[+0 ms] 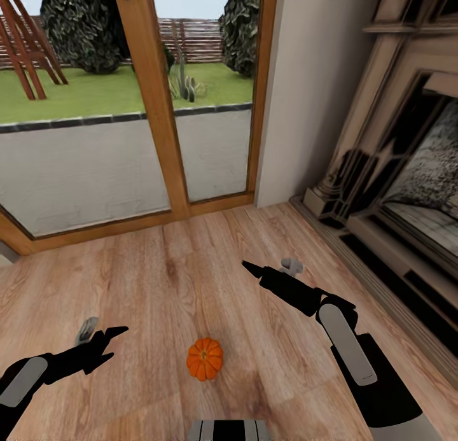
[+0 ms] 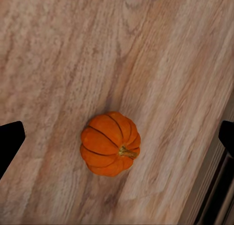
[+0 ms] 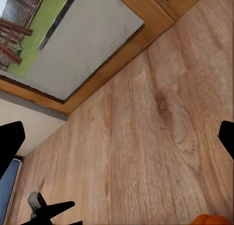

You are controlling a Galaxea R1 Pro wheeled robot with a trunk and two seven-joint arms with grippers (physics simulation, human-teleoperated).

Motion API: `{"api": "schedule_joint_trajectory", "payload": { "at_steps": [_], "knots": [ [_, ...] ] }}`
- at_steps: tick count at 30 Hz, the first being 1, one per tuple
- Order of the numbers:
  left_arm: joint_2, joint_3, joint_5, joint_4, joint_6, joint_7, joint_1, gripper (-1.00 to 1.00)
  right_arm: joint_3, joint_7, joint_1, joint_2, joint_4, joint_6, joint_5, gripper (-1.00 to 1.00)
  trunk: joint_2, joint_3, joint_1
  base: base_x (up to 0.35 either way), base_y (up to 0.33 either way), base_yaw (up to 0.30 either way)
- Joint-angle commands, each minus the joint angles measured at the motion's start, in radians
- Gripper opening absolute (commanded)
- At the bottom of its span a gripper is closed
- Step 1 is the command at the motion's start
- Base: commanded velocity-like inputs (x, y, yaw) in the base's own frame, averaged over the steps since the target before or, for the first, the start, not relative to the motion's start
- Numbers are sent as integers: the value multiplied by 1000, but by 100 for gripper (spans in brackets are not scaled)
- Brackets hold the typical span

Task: Place each of the two pumpkins and all three candles from the living room inside a cabinet in the living room (use any cabinet), then make sure every cabinet is closed, and position the cauldron so it is next to a table in the living room.

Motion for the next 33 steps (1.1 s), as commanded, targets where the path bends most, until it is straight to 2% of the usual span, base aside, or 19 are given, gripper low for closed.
{"api": "schedule_joint_trajectory", "payload": {
  "at_steps": [1,8,18,33],
  "knots": [
    [0,3,-1,0,6,-3,0,100,1,-1,-1,-1,0,3,-3,100,-1,-4,0,0,0,-141],
    [0,2,-2,0,6,-12,0,100,0,-1,-1,-2,7,1,-70,100,-2,-25,3,0,0,-233],
    [1,2,-3,0,6,-17,0,100,-1,-1,-1,-2,14,0,-76,100,-5,-56,8,0,0,-237],
    [1,2,-3,0,6,-17,0,100,0,-1,-1,-2,13,0,-76,100,-8,-113,15,0,0,-13]
  ]
}}
